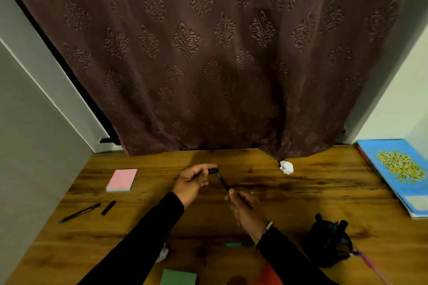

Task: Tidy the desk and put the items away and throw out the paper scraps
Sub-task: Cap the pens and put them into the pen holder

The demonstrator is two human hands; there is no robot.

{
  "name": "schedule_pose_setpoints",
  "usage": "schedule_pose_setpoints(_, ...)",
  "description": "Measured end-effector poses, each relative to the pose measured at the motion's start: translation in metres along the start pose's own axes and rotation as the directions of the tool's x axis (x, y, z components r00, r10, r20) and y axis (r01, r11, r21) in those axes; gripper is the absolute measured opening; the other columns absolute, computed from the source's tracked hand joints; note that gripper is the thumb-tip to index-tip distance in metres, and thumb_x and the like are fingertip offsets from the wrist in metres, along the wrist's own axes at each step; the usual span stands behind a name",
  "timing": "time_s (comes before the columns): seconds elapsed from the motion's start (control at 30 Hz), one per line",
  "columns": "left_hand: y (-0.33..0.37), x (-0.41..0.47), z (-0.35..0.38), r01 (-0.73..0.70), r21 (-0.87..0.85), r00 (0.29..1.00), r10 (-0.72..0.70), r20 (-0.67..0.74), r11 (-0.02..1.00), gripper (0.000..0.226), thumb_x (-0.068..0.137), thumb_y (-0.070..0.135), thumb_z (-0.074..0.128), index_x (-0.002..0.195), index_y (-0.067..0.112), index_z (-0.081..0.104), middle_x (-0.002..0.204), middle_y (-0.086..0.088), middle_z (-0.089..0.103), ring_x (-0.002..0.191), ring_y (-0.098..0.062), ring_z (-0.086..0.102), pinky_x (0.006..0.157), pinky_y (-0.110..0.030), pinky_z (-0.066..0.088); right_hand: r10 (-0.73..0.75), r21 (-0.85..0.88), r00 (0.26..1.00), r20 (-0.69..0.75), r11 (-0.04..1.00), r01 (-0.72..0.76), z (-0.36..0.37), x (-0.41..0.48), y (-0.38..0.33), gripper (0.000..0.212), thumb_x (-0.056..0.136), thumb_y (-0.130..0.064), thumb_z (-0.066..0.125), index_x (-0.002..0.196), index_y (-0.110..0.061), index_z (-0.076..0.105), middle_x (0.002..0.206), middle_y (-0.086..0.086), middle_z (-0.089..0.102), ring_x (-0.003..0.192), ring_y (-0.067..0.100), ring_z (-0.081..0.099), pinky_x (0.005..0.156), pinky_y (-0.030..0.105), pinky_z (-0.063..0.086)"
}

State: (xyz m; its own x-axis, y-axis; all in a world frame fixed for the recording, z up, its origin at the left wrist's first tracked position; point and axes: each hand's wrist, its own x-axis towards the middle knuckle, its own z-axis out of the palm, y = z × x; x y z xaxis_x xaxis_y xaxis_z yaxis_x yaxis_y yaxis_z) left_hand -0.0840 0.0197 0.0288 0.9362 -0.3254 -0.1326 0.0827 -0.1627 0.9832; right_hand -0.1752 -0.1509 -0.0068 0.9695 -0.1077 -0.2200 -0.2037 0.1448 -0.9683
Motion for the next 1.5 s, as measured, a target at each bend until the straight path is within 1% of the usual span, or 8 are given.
schedule_pose_setpoints(0.33, 0.003, 0.001, -0.004, -0.075, 0.188, 0.997, 0.076, 0.000, 0.979, 0.024, 0.103, 0.015, 0.049, 0.103, 0.025, 0.071, 0.113, 0.006, 0.068, 0.103, -0.003, 0.063, 0.079, -0.021, 0.050, -0.030, -0.043, 0.999, 0.010, 0.999, 0.031, 0.003, -0.001, -0.001, 0.036, 0.100, -0.026, 0.049, 0.090, 0.006, 0.064, 0.043, -0.012, 0.035, 0.038, 0.004, 0.028, 0.040, 0.017, 0.024)
schedule_pose_setpoints(0.47, 0.008, -0.004, -0.004, -0.089, 0.209, 0.992, 0.068, 0.103, 0.974, 0.021, 0.100, 0.017, 0.054, 0.114, 0.022, 0.069, 0.110, 0.004, 0.071, 0.105, -0.004, 0.064, 0.088, -0.021, 0.051, -0.076, -0.182, 0.997, 0.005, 0.980, 0.076, 0.004, 0.003, 0.002, 0.031, 0.098, -0.028, 0.054, 0.087, -0.006, 0.072, 0.046, -0.012, 0.050, 0.042, 0.000, 0.044, 0.049, 0.019, 0.038)
schedule_pose_setpoints(0.63, 0.014, -0.002, 0.004, -0.098, 0.108, 0.989, 0.084, 0.125, 0.989, 0.031, 0.096, 0.003, 0.058, 0.123, 0.015, 0.065, 0.101, -0.006, 0.076, 0.105, -0.028, 0.068, 0.092, -0.040, 0.054, -0.199, -0.264, 0.980, -0.002, 0.945, 0.192, 0.008, 0.007, 0.001, 0.028, 0.099, -0.029, 0.052, 0.084, -0.019, 0.073, 0.059, -0.013, 0.059, 0.054, 0.000, 0.052, 0.053, 0.012, 0.038)
schedule_pose_setpoints(0.77, 0.012, -0.001, 0.006, -0.095, 0.066, 0.989, 0.087, 0.120, 0.993, 0.030, 0.096, 0.003, 0.059, 0.124, 0.011, 0.064, 0.104, -0.010, 0.075, 0.104, -0.032, 0.069, 0.094, -0.047, 0.054, -0.230, -0.286, 0.970, 0.075, 0.927, 0.242, 0.004, 0.010, -0.003, 0.026, 0.097, -0.034, 0.046, 0.085, -0.026, 0.067, 0.065, -0.001, 0.054, 0.057, 0.009, 0.047, 0.054, 0.021, 0.037)
schedule_pose_setpoints(0.9, 0.020, 0.000, 0.028, -0.123, -0.046, 0.986, 0.127, 0.112, 0.991, 0.038, 0.091, -0.001, 0.064, 0.127, 0.009, 0.060, 0.106, -0.012, 0.075, 0.102, -0.024, 0.071, 0.087, -0.033, 0.058, -0.291, -0.413, 0.940, 0.179, 0.845, 0.341, -0.010, 0.015, -0.014, 0.019, 0.099, -0.026, 0.045, 0.100, -0.017, 0.061, 0.073, -0.004, 0.065, 0.063, 0.007, 0.060, 0.062, 0.030, 0.048)
schedule_pose_setpoints(1.07, 0.022, 0.012, 0.062, -0.160, -0.088, 0.982, 0.167, 0.086, 0.983, 0.035, 0.084, 0.000, 0.072, 0.118, 0.006, 0.065, 0.099, 0.001, 0.076, 0.088, -0.012, 0.071, 0.079, -0.022, 0.056, -0.420, -0.203, 0.906, -0.047, 0.892, 0.403, -0.079, -0.006, -0.029, 0.028, 0.091, 0.006, 0.051, 0.100, -0.018, 0.060, 0.088, 0.005, 0.068, 0.078, 0.020, 0.070, 0.076, 0.033, 0.056)
schedule_pose_setpoints(1.27, 0.003, 0.017, 0.099, -0.099, -0.004, 0.981, 0.098, 0.166, 0.995, 0.025, 0.085, 0.005, 0.073, 0.109, 0.012, 0.069, 0.093, -0.003, 0.074, 0.088, -0.010, 0.071, 0.077, -0.021, 0.055, -0.357, 0.009, 0.824, -0.441, 0.916, 0.401, -0.169, -0.041, -0.033, 0.026, 0.083, 0.023, 0.037, 0.083, 0.004, 0.054, 0.063, 0.008, 0.060, 0.047, 0.017, 0.044, 0.046, 0.022, 0.037)
schedule_pose_setpoints(1.5, -0.019, 0.014, 0.137, -0.042, 0.051, 0.976, 0.030, 0.216, 0.998, 0.021, 0.083, 0.004, 0.075, 0.101, 0.016, 0.071, 0.086, 0.000, 0.074, 0.082, -0.005, 0.071, 0.074, -0.018, 0.055, -0.316, 0.014, 0.805, -0.502, 0.928, 0.373, -0.185, -0.053, -0.014, 0.017, 0.083, 0.023, 0.047, 0.083, 0.008, 0.053, 0.064, 0.011, 0.064, 0.058, 0.024, 0.060, 0.059, 0.031, 0.052)
